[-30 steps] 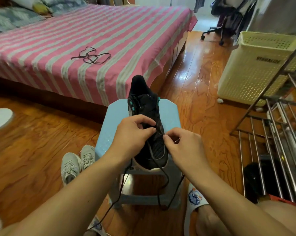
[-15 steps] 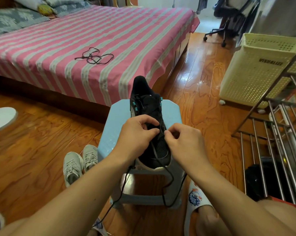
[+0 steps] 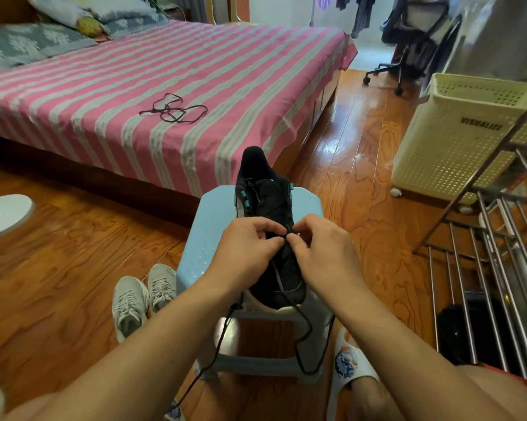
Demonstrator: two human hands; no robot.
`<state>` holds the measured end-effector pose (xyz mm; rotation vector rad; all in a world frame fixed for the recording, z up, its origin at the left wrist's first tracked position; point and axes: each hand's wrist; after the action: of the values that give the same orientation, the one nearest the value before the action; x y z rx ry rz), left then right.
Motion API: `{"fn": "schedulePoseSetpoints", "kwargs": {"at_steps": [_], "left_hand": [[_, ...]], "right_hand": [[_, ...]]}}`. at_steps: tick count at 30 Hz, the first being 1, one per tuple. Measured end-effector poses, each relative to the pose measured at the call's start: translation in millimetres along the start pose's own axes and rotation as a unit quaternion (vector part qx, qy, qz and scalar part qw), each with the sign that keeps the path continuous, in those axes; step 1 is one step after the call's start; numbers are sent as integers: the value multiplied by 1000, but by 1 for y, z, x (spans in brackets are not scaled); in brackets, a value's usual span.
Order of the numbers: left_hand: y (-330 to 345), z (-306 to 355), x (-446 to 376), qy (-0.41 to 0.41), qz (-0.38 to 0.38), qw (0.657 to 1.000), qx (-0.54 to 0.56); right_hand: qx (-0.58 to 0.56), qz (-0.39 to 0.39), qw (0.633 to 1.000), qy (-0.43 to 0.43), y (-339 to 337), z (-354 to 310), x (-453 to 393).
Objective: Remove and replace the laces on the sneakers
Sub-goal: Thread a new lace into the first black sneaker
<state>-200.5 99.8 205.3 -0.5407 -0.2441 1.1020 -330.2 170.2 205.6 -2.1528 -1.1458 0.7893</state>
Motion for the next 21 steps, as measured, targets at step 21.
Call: {"fn": "schedulePoseSetpoints", "kwargs": {"at_steps": [21], "left_hand": [[-46, 20, 22, -103, -113, 963, 220]], "right_hand": [[-242, -42, 965, -96, -36, -12, -17]]}}
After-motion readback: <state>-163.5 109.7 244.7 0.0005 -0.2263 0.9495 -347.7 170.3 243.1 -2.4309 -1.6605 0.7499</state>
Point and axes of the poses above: each hand's wrist, its own x-axis away from the middle knuckle, its own y-axis out of the palm, z = x × y, and after that the axes turned 3 degrees about -x, right-handed
